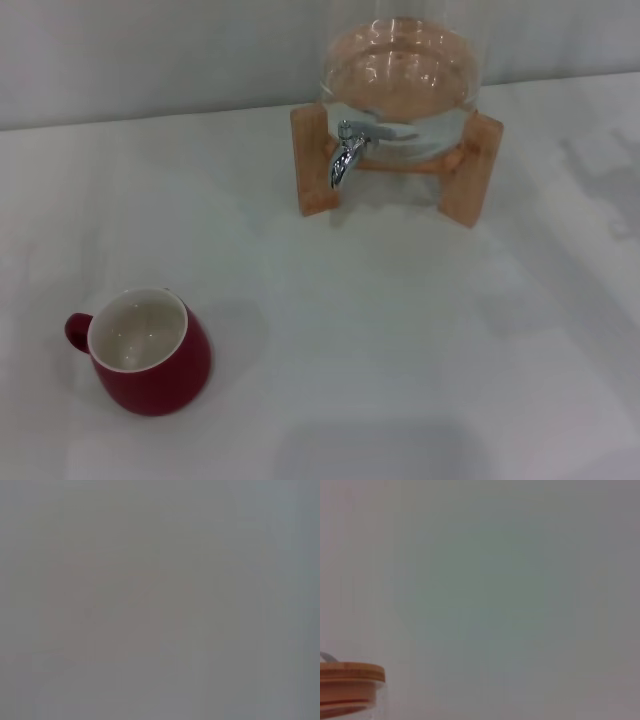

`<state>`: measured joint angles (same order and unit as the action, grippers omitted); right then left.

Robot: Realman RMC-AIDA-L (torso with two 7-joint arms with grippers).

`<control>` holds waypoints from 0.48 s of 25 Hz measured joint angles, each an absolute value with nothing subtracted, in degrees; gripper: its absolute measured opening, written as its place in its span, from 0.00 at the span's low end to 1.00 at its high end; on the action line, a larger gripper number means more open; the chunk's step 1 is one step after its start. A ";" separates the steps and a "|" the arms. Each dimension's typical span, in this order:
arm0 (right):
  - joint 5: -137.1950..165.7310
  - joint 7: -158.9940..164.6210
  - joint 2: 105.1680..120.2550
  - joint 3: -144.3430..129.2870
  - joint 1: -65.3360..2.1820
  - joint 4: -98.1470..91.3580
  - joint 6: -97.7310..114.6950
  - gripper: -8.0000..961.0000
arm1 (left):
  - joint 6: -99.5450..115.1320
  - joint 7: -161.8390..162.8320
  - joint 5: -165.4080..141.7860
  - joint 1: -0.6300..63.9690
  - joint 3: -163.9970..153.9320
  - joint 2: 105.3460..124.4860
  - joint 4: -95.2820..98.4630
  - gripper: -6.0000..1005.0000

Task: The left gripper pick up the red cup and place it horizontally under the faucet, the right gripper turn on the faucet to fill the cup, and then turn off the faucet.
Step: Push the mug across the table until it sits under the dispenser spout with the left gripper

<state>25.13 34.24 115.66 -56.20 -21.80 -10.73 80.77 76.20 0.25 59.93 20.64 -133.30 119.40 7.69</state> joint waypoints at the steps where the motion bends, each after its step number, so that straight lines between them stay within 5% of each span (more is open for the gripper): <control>1: 25.13 34.24 115.66 -56.20 -21.80 -10.73 80.77 0.86 | 76.20 0.25 59.93 20.64 -133.30 119.40 7.69 0.86; 12: 25.14 34.89 115.57 -58.85 -21.03 -9.81 80.77 0.86 | 79.23 0.11 59.94 16.41 -142.17 119.50 7.65 0.86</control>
<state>25.14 34.89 115.57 -58.85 -21.03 -9.81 80.77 79.23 0.10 59.94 16.41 -142.17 119.50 7.65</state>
